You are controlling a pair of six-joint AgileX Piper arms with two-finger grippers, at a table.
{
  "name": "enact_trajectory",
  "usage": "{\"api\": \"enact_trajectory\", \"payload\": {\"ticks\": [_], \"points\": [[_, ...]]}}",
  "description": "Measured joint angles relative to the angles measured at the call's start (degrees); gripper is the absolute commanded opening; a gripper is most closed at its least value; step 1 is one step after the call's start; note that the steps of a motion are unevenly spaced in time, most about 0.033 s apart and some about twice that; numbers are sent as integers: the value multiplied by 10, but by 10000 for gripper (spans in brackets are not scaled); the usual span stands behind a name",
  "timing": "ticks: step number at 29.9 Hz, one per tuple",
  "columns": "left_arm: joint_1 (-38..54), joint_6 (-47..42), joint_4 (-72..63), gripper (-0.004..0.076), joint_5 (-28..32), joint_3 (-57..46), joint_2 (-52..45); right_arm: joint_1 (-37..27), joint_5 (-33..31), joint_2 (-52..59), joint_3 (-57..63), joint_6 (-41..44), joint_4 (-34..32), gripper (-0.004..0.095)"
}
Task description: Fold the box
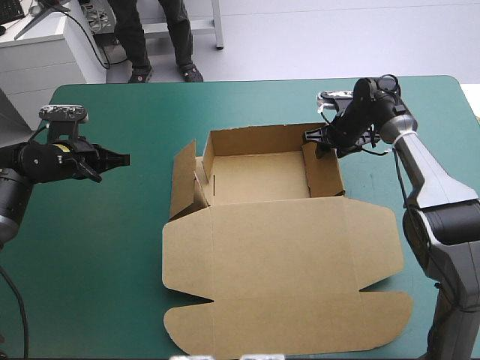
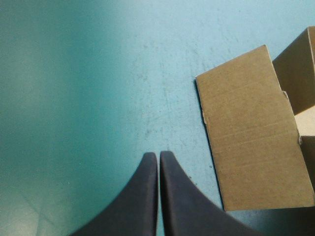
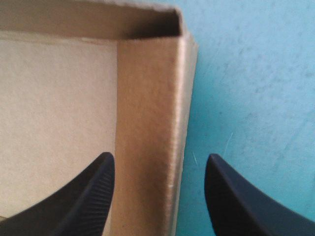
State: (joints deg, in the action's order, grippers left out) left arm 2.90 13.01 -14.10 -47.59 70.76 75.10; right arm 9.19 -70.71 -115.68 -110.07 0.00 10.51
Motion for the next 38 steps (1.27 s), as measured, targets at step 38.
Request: {"api": "enact_trajectory", "payload": {"ticks": [38], "points": [[48, 27, -71, -3, -35, 0, 9, 1, -3, 19, 49, -10, 6, 519]]}}
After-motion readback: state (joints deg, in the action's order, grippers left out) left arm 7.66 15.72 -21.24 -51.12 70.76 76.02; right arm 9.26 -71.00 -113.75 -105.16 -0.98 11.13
